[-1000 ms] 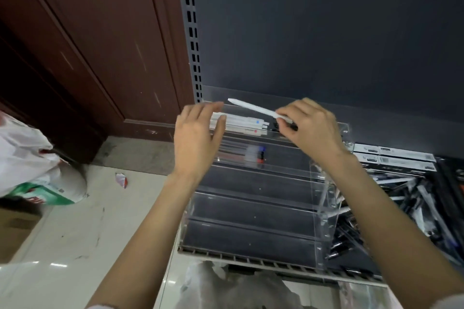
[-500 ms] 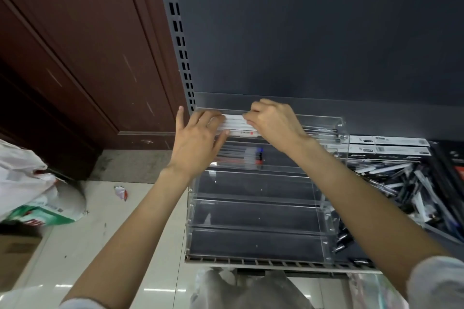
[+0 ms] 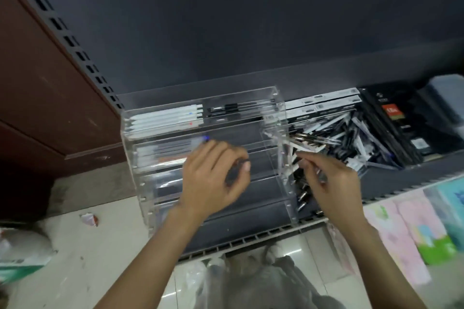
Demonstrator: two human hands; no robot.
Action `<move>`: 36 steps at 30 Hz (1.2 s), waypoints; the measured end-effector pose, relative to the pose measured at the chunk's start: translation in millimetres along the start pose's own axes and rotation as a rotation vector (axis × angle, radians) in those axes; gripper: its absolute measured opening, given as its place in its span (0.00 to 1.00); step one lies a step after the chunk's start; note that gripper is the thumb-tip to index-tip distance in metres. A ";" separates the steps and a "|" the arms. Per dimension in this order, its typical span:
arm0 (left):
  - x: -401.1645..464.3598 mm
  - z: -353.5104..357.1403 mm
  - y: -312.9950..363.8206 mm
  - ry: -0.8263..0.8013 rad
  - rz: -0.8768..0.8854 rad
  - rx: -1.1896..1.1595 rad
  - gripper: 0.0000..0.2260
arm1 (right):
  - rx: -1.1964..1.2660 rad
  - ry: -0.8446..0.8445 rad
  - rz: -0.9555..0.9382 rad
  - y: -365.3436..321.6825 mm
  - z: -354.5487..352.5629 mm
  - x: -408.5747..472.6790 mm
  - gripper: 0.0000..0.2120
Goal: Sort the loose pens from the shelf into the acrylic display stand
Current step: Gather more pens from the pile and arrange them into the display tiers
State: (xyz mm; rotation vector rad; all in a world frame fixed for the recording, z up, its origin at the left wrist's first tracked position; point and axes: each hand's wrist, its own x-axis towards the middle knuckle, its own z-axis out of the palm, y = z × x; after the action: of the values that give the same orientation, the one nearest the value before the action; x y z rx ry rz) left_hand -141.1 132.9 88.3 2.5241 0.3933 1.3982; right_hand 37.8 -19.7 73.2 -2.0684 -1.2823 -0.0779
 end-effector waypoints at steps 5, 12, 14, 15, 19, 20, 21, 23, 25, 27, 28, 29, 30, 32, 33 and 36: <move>-5.9 66.4 60.9 -0.350 -0.226 -0.207 0.06 | -0.198 -0.107 0.234 77.8 -35.6 -48.2 0.08; -8.1 179.7 93.9 -0.784 -0.519 0.075 0.23 | -0.201 -0.293 0.247 181.5 -40.4 -50.8 0.21; -15.2 205.5 95.2 -0.796 -0.627 0.215 0.28 | -0.216 -0.413 0.174 200.7 -38.1 -39.6 0.28; -19.1 215.4 94.6 -0.793 -0.696 0.271 0.30 | -0.216 -0.482 0.134 206.8 -36.4 -33.8 0.31; -28.3 237.1 87.6 -0.781 -0.900 0.432 0.33 | -0.169 -0.728 -0.082 212.5 -25.0 -17.0 0.37; -26.9 239.4 86.2 -0.791 -0.921 0.449 0.33 | -0.163 -0.786 -0.132 210.9 -21.0 -13.9 0.38; -24.7 241.5 85.4 -0.802 -0.939 0.460 0.32 | -0.163 -0.828 -0.182 208.8 -16.4 -11.8 0.39; -18.5 245.9 84.7 -0.824 -0.976 0.476 0.31 | -0.173 -0.855 -0.266 206.8 -8.1 -8.2 0.40; -11.9 250.9 82.9 -0.841 -0.985 0.501 0.28 | -0.197 -0.822 -0.303 211.4 -1.6 -4.0 0.37; -7.6 255.6 80.5 -0.873 -0.957 0.533 0.25 | -0.231 -0.791 -0.325 219.2 1.4 1.5 0.34; -6.4 257.8 79.2 -0.893 -0.935 0.548 0.24 | -0.251 -0.778 -0.330 223.5 1.7 4.6 0.32; -5.2 259.5 77.9 -0.911 -0.911 0.564 0.24 | -0.276 -0.771 -0.326 227.6 2.0 7.8 0.32; -4.2 261.6 76.3 -0.924 -0.886 0.581 0.23 | -0.300 -0.762 -0.309 231.1 0.9 11.6 0.32; -2.3 266.4 73.8 -0.940 -0.831 0.616 0.22 | -0.319 -0.735 -0.282 236.8 -2.1 18.9 0.32; -1.4 269.0 72.8 -0.946 -0.805 0.629 0.21 | -0.307 -0.733 -0.289 239.6 -2.6 21.9 0.32; 2.7 277.0 68.1 -0.972 -0.750 0.649 0.20 | -0.257 -0.782 -0.275 245.3 -2.1 30.9 0.35</move>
State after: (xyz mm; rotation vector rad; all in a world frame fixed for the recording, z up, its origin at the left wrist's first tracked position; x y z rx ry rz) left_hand 104.5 50.8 -31.1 2.6197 1.4940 -0.3006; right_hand 252.4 -64.0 -41.2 -2.2027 -2.1105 0.5167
